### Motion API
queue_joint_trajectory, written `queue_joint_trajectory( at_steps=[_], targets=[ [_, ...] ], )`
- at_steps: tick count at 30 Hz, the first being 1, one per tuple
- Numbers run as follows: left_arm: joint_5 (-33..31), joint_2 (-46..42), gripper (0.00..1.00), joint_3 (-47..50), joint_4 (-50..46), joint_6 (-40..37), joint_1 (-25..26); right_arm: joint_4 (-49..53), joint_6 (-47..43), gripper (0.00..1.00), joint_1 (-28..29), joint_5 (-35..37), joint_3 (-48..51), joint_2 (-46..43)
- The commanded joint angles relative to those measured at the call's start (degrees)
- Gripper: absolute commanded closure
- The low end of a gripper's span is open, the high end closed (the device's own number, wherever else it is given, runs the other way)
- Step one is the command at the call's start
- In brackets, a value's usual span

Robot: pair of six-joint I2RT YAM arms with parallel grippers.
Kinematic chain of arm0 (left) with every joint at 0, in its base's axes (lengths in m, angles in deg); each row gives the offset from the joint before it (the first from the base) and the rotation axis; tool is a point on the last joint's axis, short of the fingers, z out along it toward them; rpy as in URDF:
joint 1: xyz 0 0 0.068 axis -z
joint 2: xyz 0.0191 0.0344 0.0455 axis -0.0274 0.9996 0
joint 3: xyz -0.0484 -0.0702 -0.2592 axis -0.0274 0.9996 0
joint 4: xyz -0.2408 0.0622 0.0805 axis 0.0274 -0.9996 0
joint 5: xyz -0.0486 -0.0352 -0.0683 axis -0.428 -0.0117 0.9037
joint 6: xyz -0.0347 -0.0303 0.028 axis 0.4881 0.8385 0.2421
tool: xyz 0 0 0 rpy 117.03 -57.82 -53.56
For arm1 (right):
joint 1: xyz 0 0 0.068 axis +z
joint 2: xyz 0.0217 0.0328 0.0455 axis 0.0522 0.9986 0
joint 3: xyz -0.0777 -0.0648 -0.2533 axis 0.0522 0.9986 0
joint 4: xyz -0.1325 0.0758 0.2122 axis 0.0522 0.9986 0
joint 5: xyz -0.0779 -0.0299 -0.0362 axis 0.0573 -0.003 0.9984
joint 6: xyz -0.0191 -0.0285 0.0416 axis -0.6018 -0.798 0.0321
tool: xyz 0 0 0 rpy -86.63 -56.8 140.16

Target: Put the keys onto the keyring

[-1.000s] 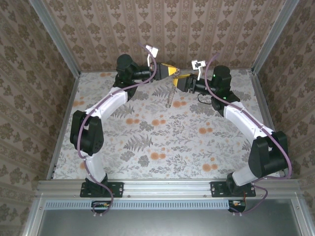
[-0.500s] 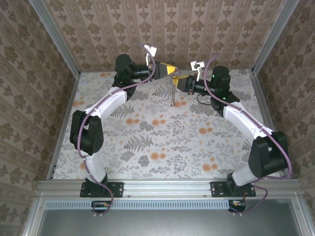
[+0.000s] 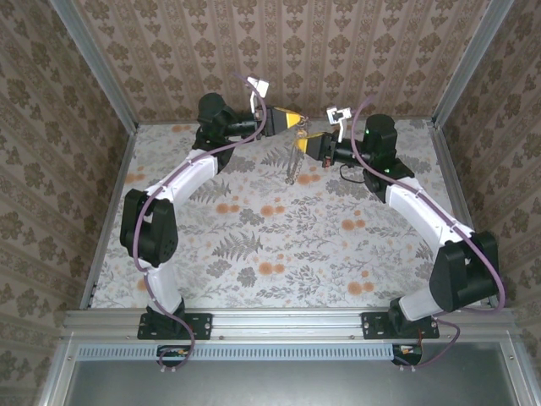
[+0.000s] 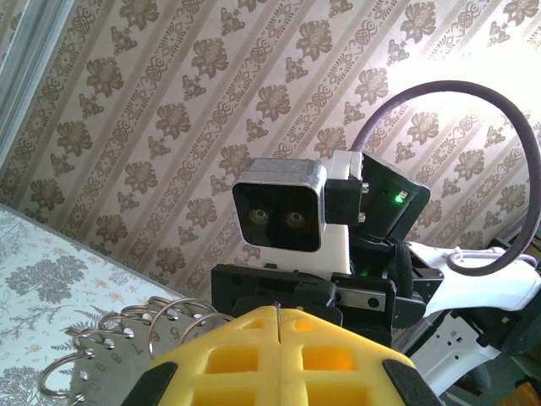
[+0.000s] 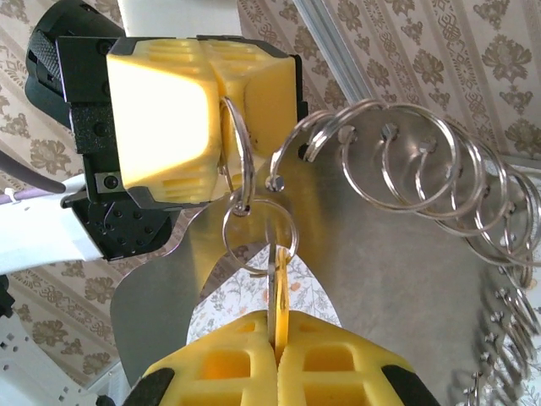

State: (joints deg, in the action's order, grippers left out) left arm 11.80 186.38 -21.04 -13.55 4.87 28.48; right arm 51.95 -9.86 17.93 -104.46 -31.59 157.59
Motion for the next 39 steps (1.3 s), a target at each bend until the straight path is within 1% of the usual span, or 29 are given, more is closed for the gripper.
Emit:
queue_joint_trajectory(
  at_steps=[1, 3, 5, 8, 11, 18, 26, 30, 32, 39],
  targets=[
    [0.04, -1.96, 1.00, 0.01, 2.89, -2.14, -1.79, 9.24, -4.77, 1.00, 0.04, 0.88, -2.52, -2.26],
    [0.22, -2.72, 1.00, 0.32, 0.54, -4.73, -2.12, 12.00, -6.09, 1.00, 0.06, 1.37, -3.40, -2.70],
    [0.04, -3.75, 1.00, 0.74, -3.08, -8.96, -2.13, 14.64, -7.43, 1.00, 0.04, 1.51, -4.50, -2.94],
    [-0.34, -5.14, 1.00, 0.75, -10.61, -15.71, -1.97, 18.64, -9.18, 1.00, 0.03, 1.82, -6.34, -2.86],
    [-0.92, -6.33, 1.00, 0.80, -16.12, -20.77, -1.87, 21.19, -10.32, 1.00, 0.07, 1.95, -7.76, -2.54],
    [-1.23, -7.47, 1.00, 1.10, -20.08, -24.50, -1.54, 22.81, -10.73, 1.00, 0.06, 1.60, -9.29, -1.57],
    [-1.63, -9.01, 1.00, 0.09, -29.23, -32.03, -1.14, 25.69, -12.17, 1.00, 0.03, 1.97, -12.61, 0.28],
    [-1.38, -9.28, 1.00, 0.01, -30.21, -32.84, -1.16, 26.44, -12.53, 1.00, 0.07, 2.10, -13.93, 1.30],
    [-1.32, -9.28, 1.00, 0.04, -30.73, -33.19, 0.55, 27.03, -12.87, 1.00, 0.01, 2.11, -14.63, 1.82],
    [-1.04, -9.44, 1.00, 0.00, -32.08, -34.25, 0.77, 29.01, -13.96, 1.00, 0.05, 2.45, -17.81, 3.19]
  ],
)
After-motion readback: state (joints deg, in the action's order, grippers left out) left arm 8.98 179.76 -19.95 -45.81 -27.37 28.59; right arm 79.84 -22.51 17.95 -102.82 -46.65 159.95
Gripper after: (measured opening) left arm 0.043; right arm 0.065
